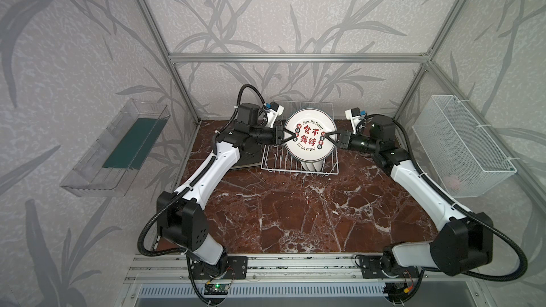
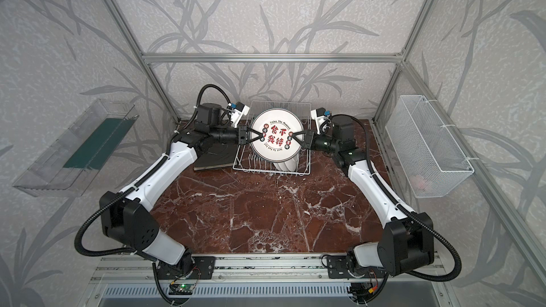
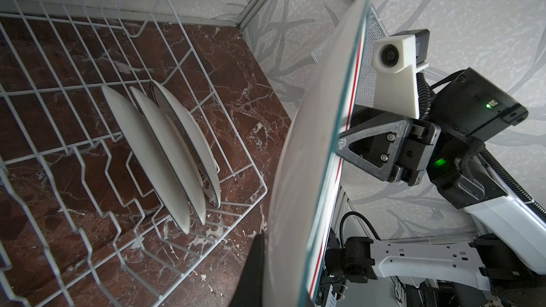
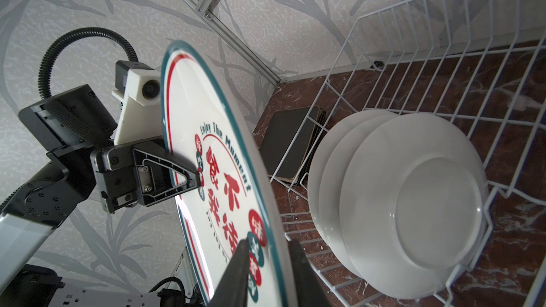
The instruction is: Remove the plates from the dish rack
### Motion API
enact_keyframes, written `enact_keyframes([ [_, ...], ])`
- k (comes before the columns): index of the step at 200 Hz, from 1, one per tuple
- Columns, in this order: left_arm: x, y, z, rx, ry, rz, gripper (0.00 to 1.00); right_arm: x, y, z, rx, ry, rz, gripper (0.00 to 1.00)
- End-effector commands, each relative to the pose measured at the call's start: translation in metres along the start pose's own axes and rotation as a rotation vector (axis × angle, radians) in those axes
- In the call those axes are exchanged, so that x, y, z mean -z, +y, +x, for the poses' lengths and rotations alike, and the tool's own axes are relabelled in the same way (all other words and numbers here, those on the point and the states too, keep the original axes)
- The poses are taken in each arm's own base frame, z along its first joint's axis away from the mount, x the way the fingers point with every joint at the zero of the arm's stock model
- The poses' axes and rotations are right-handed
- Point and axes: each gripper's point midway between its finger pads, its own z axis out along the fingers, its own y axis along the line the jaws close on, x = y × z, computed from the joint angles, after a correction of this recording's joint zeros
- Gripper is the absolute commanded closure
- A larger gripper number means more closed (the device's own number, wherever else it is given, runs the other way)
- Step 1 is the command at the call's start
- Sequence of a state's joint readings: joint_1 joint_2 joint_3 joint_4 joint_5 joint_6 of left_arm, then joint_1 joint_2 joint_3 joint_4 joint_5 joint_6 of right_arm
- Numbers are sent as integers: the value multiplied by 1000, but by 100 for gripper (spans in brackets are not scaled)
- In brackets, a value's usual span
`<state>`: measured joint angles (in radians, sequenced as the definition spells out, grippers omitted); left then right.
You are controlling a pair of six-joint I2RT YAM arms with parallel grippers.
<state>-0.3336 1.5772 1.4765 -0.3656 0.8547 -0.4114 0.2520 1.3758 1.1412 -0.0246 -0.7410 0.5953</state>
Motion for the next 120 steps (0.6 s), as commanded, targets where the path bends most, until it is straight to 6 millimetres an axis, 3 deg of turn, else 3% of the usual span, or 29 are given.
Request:
enact_keyframes([
  [1, 17, -5, -16, -32, -66, -62, 100, 5, 14, -5, 40, -3, -8, 59],
  [54, 35, -11, -17, -3, -114, -103, 100, 26, 17, -7, 135, -28, 84, 25],
  [71, 42, -13, -13, 16, -126, -120, 100, 37, 13, -7, 166, -47, 150, 0],
  [98, 52, -23, -1, 47, -109, -109, 100, 55, 12, -7, 225, -66, 215, 1],
  [120, 58, -26, 25, 106, -41, -102, 100, 65, 11, -3, 276, -53, 260, 1],
])
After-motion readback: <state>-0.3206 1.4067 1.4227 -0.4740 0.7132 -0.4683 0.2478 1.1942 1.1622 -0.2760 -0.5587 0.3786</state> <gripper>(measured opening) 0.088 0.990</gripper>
